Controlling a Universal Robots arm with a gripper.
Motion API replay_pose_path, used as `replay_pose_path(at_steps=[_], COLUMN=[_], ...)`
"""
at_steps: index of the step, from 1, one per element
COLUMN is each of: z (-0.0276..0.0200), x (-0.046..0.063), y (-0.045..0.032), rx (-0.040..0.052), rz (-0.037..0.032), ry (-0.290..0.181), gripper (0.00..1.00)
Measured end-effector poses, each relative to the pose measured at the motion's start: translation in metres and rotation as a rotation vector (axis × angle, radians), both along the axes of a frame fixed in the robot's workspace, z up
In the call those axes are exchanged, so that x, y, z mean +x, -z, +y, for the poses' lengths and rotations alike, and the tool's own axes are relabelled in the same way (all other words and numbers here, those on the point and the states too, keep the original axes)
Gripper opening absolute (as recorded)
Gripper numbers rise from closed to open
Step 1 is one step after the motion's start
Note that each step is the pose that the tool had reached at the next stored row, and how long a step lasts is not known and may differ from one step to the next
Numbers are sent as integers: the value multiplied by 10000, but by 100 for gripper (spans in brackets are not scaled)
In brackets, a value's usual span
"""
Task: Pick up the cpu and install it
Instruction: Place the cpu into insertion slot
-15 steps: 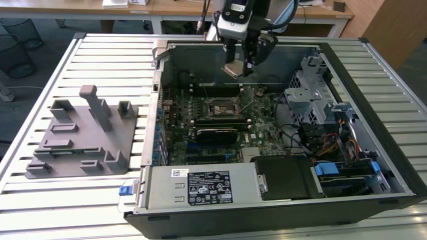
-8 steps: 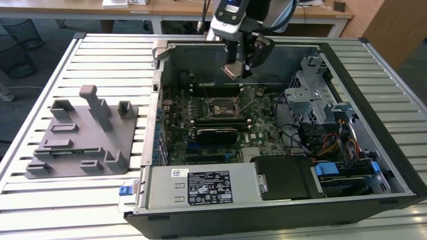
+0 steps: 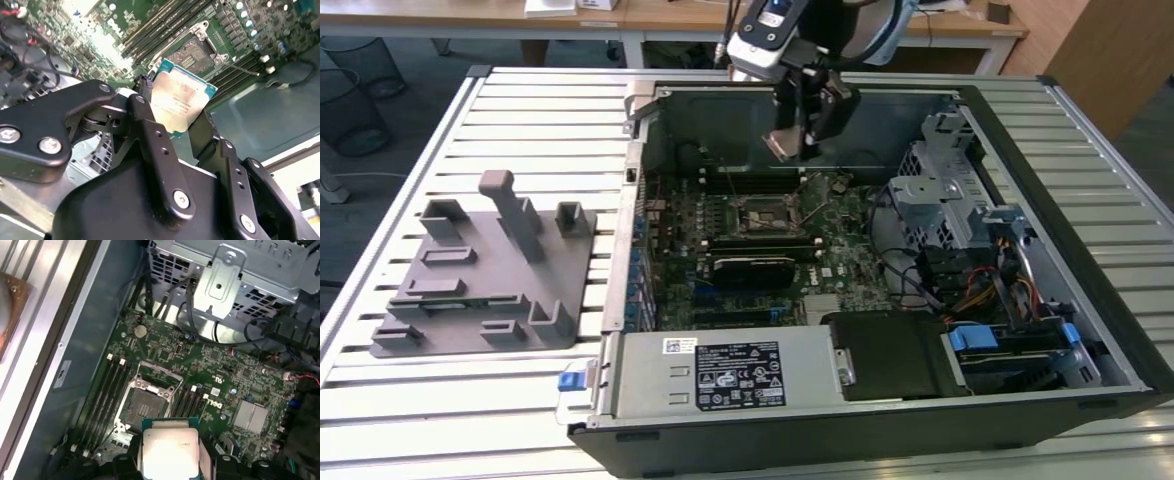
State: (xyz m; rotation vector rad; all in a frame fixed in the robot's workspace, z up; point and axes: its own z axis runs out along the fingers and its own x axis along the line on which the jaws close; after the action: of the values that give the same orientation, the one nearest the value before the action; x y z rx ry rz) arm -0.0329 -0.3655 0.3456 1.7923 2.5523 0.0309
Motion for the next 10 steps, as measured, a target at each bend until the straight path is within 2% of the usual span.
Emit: replay_pose_path(at_steps=[6, 10], z=[9, 69], x=[-1, -3], y=[32, 50], rx=[1, -2], rz=[0, -1], ry=[763, 807], gripper=[54, 54])
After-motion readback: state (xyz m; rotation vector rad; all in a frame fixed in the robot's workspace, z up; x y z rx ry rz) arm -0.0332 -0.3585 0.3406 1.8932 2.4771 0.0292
